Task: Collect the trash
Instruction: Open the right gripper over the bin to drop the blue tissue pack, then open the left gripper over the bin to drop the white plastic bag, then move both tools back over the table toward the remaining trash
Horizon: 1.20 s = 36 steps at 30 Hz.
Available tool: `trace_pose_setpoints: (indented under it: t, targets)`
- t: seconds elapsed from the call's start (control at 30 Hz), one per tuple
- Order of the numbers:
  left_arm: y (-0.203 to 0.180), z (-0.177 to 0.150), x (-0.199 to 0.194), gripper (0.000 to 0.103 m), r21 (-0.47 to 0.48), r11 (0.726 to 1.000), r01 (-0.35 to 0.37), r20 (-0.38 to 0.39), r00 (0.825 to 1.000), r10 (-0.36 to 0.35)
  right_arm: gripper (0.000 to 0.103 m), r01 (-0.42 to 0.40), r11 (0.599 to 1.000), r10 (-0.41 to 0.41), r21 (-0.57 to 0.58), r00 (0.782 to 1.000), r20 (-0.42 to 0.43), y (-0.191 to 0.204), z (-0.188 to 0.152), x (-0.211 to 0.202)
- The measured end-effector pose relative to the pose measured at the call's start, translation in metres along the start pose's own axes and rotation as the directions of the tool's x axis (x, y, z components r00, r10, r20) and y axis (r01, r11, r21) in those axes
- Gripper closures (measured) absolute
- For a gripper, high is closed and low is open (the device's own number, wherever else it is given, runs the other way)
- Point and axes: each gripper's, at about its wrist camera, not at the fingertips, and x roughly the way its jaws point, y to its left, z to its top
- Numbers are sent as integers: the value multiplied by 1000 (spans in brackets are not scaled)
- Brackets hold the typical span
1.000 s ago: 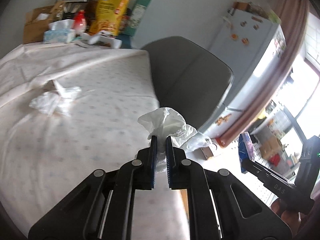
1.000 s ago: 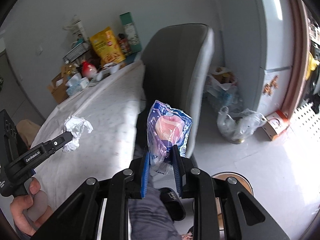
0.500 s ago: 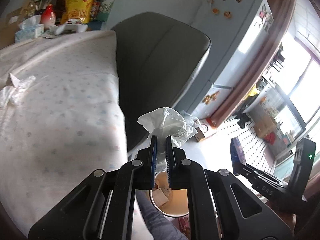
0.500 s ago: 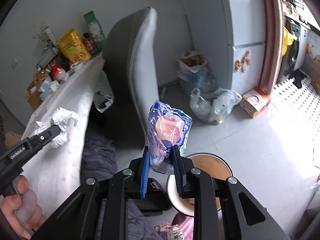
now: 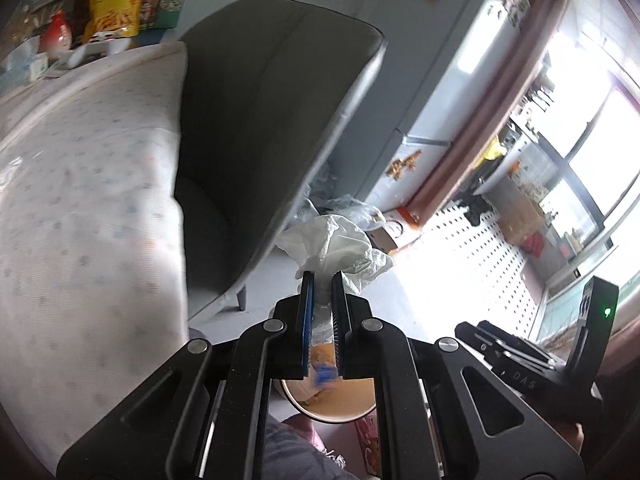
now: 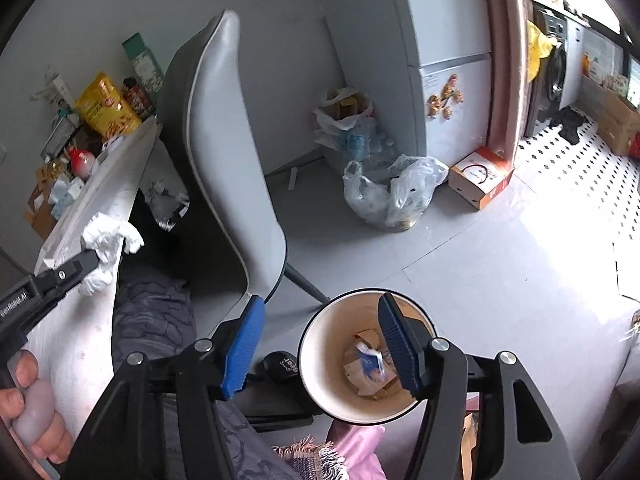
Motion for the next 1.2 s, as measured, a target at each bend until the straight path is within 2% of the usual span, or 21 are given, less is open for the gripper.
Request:
trace_pose_setpoints:
  t: [0.3, 0.43, 0.47, 0.53, 0.57, 0.7, 0.8, 0.93, 1.0, 1.07, 1.2]
  targets:
    - [-44, -6, 30, 94, 77, 995, 70, -83, 994, -64, 40, 25, 998, -29, 56, 996, 80, -34, 12, -30]
    - [-61, -9, 48, 93, 99, 989, 111, -142, 985, -97, 40, 41, 994, -53, 102, 992, 116, -53, 20, -43]
    - [-64, -10, 51, 89, 98, 987, 123, -156, 982, -107, 40, 43, 992, -57, 116, 991, 121, -58, 20, -45]
    - [-65, -12, 61, 57, 82, 983, 163, -198, 970, -144, 40, 43, 990, -60, 131, 990, 125, -63, 22, -46]
    - [-62, -12, 64, 37, 70, 985, 156, -197, 971, -139, 40, 43, 990, -60, 135, 990, 124, -64, 23, -45]
    - [-47, -11, 60, 23, 34, 990, 134, -178, 976, -126, 40, 38, 990, -53, 133, 992, 116, -62, 21, -42]
    - [-35, -3, 48, 16, 22, 992, 125, -145, 982, -121, 40, 28, 992, -42, 127, 993, 109, -56, 18, -39]
    - [-19, 7, 28, 15, -5, 995, 101, -101, 990, -101, 40, 14, 994, -24, 109, 995, 98, -46, 17, -36]
    - [-6, 13, 12, 10, -30, 996, 82, -64, 994, -84, 35, 6, 995, -16, 95, 995, 97, -39, 18, -35]
    - [6, 19, -3, 8, -52, 997, 65, -29, 997, -66, 25, 1, 996, -10, 84, 995, 104, -32, 19, -36]
    - [31, 31, -27, 6, -79, 997, 26, 30, 999, -24, 17, -30, 999, 24, 45, 992, 125, -8, 25, -38]
